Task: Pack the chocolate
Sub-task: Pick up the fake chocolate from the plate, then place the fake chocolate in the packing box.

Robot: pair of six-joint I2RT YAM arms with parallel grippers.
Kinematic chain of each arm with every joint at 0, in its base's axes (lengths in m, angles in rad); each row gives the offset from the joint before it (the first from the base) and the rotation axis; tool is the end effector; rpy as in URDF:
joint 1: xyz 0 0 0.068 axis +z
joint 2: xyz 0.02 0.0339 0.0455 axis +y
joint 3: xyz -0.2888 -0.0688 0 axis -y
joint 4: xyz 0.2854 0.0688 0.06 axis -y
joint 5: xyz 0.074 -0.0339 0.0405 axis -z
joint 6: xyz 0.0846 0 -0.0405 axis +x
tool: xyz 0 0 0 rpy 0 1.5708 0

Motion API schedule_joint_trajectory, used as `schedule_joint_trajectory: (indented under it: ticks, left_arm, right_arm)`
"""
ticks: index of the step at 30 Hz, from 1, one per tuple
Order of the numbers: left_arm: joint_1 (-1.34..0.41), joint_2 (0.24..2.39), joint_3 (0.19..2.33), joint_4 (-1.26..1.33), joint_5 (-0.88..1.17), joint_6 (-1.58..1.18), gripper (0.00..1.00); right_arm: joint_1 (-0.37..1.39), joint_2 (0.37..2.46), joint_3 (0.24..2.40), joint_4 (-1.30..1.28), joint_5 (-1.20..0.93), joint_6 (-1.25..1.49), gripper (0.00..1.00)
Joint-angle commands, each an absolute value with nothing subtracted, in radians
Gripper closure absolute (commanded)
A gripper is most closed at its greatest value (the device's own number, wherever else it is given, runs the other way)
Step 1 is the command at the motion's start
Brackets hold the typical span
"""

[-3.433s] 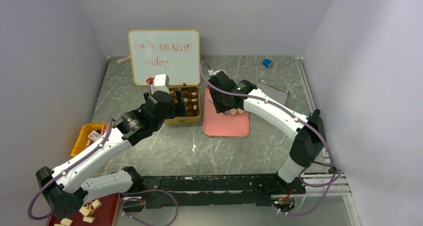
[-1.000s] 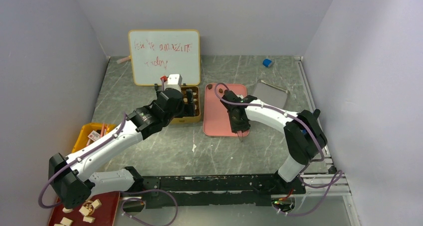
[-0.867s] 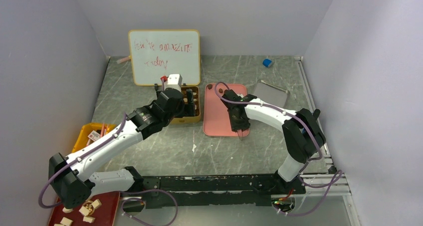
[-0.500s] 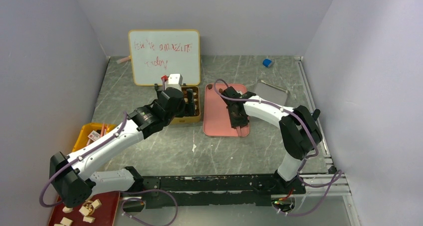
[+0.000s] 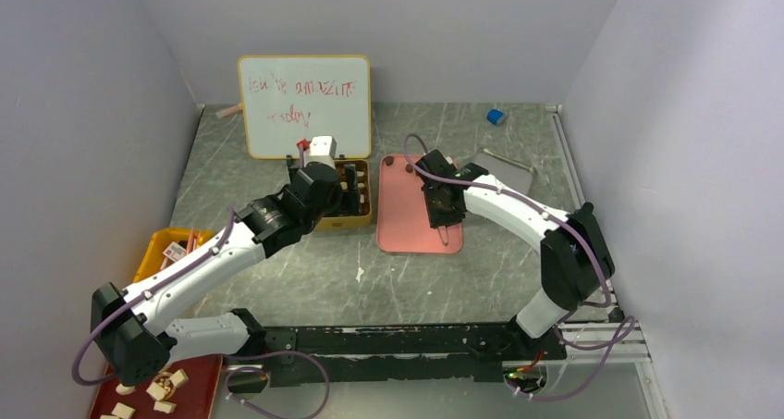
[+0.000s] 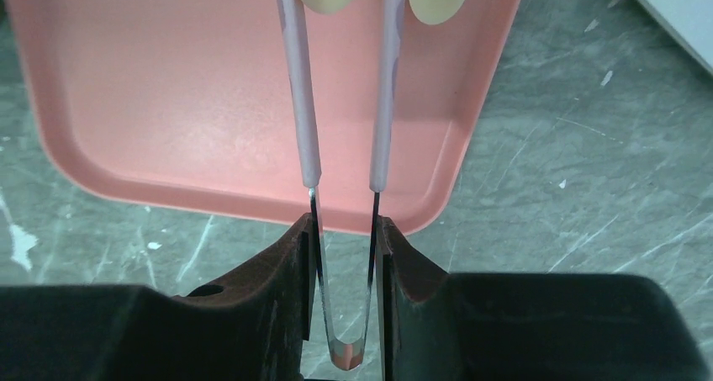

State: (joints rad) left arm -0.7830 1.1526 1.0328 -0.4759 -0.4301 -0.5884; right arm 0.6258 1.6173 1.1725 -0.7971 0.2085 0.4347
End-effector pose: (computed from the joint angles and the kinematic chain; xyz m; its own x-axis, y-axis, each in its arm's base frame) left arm 0.2504 -0.1994 0.3182 -0.5509 -0.1635 -0.8184 0.1091 0.9581 -0.2648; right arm 0.3081 0.2011 0.1850 -0.9142 -0.1524 -0.3755 -0.1476 0.9882 -0.0417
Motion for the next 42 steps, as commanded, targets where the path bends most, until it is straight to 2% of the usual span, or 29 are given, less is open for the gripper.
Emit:
schedule_joint_trajectory:
  ticks: [1, 8, 25, 42]
  left_arm:
    - [-0.780, 1.113, 1.061, -0.461, -0.462, -0.602, 0.08]
    - [-0.780, 1.098, 1.064, -0.467, -0.475, -0.609, 0.08]
    - [-0.779, 1.026, 1.054, -0.512, -0.520, -0.629, 0.08]
    - [-0.779, 0.931, 1.062, -0.583, -0.566, -0.647, 0.08]
  right_arm:
    - [0.626, 1.552, 1.236, -0.831, 0.202, 0.408, 0.98]
    - [0.670, 1.573, 1.330, -0.852, 0.173, 0.388, 0.98]
    - [0.857, 1.782, 1.600, -0.874, 0.151, 0.368, 0.98]
    - [0.965, 1.898, 1.686, -0.876, 0.130, 0.369, 0.98]
